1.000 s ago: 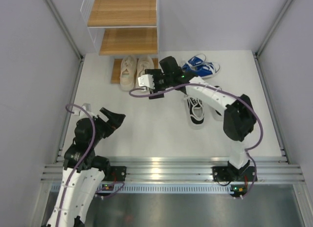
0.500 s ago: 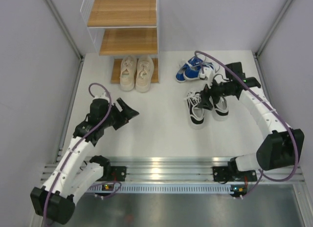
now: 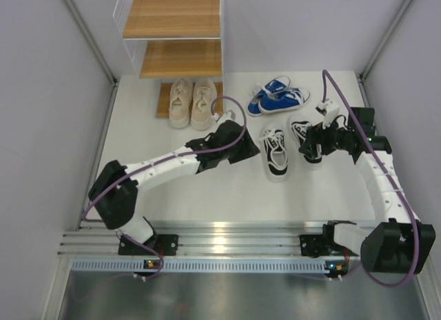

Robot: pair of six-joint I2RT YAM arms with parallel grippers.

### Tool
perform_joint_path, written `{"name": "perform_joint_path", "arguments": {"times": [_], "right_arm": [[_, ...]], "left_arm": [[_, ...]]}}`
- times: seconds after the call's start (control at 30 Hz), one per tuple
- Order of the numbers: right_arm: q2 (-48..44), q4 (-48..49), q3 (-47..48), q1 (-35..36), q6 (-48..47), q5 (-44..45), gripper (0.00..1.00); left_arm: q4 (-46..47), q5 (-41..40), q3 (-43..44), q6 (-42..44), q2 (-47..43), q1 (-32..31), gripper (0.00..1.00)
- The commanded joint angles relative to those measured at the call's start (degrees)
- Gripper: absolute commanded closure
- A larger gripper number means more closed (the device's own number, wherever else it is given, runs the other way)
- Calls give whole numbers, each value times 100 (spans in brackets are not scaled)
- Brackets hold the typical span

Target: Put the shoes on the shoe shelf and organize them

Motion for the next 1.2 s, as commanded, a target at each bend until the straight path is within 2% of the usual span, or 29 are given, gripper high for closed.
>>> {"name": "perform_joint_path", "arguments": {"times": [0.0, 0.23, 0.37, 0.53, 0.7, 0.77, 0.87, 0.9, 0.97, 1.03, 1.17], "right_arm": [[-134, 560, -140, -154, 397, 161, 24], [-151, 683, -255, -215, 432, 152, 24], [-160, 719, -308, -251, 450, 126, 24], [-178, 727, -334, -286, 467, 99, 24], [-204, 754, -387, -303, 468, 91, 24], [-222, 754, -396, -321, 468, 82, 24], [-195, 754, -387, -330, 468, 64, 24], [-195, 754, -369, -330, 459, 55, 24], [-195, 736, -369, -330, 441, 55, 24], [-213, 736, -369, -339, 432, 47, 25], [-266, 736, -387, -347, 397, 3, 25]], "left_arm": [[535, -474, 842, -145, 758, -397, 40], [491, -606, 1687, 92, 1921, -802, 40], [255, -983, 2074, 496, 2438, -943, 42], [-19, -1590, 2198, 769, 2721, -987, 44], [-54, -1933, 2268, 1217, 2888, -996, 52], [-54, -2021, 2286, 1384, 2967, -987, 56], [-28, -1917, 2338, 1656, 3099, -987, 69], [-27, -1863, 2356, 1736, 3117, -987, 87], [-10, -1828, 2374, 1972, 3012, -987, 100], [121, -1845, 2200, 2175, 2801, -1005, 100], [447, -1898, 1628, 2912, 1679, -1005, 100]]}}
